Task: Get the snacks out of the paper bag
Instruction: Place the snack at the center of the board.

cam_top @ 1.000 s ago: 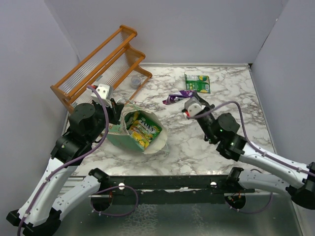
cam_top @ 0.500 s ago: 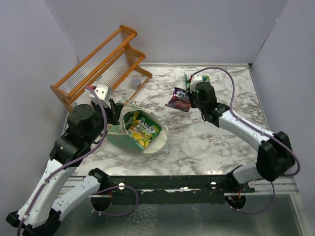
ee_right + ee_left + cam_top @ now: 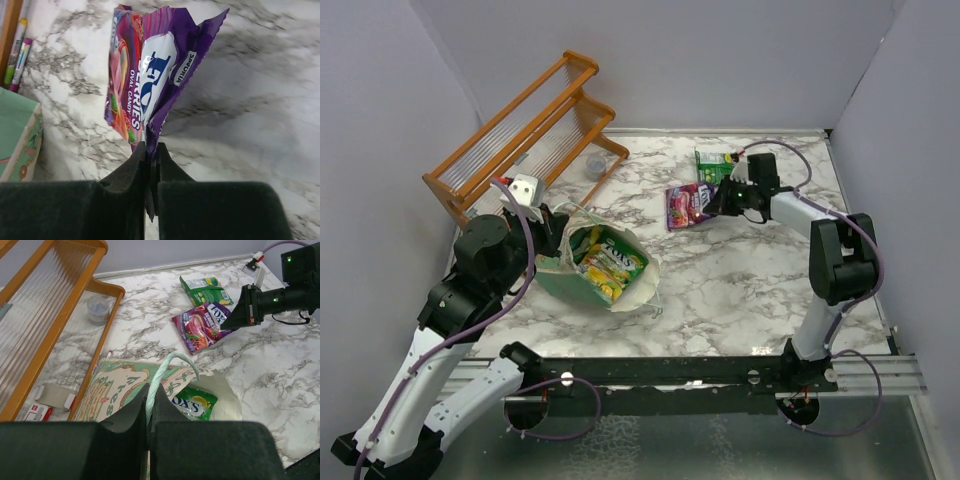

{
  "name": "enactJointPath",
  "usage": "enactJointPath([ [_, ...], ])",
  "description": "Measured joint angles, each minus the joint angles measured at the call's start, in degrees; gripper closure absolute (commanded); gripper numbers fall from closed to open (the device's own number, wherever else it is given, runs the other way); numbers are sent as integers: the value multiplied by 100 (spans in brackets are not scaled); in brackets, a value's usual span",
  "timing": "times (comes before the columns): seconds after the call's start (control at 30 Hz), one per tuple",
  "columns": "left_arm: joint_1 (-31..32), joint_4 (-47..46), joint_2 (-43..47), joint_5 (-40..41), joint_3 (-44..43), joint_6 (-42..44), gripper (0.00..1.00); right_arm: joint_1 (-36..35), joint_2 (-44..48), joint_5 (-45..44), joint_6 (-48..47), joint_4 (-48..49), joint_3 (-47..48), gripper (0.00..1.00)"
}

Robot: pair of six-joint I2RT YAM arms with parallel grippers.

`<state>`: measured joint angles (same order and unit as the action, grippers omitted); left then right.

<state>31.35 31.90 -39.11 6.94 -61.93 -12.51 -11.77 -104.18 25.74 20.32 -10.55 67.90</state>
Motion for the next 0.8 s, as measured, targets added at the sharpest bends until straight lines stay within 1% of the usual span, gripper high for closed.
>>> enactJointPath([
  [0.13, 0, 0, -4, 0, 0, 0, 100, 575, -210, 385, 70, -50, -175, 99],
  [0.23, 0, -2, -15, 0, 0, 0, 100, 866, -216, 343, -125, -299, -184, 99],
  [0.43, 0, -13, -87, -4, 0, 0, 100, 844, -221, -315, -568, -695, -105, 99],
  [0.6, 0, -11, -120, -4, 0, -2, 100, 859, -221, -857, -752, -918, -28, 99],
  [0.73, 0, -11, -122, -4, -7, -2, 100, 984, -232, -1058, -754, -944, -20, 99],
  [0.8, 0, -13, -122, -4, -11, -2, 100, 1078, -234, -1071, -719, -940, -20, 96],
])
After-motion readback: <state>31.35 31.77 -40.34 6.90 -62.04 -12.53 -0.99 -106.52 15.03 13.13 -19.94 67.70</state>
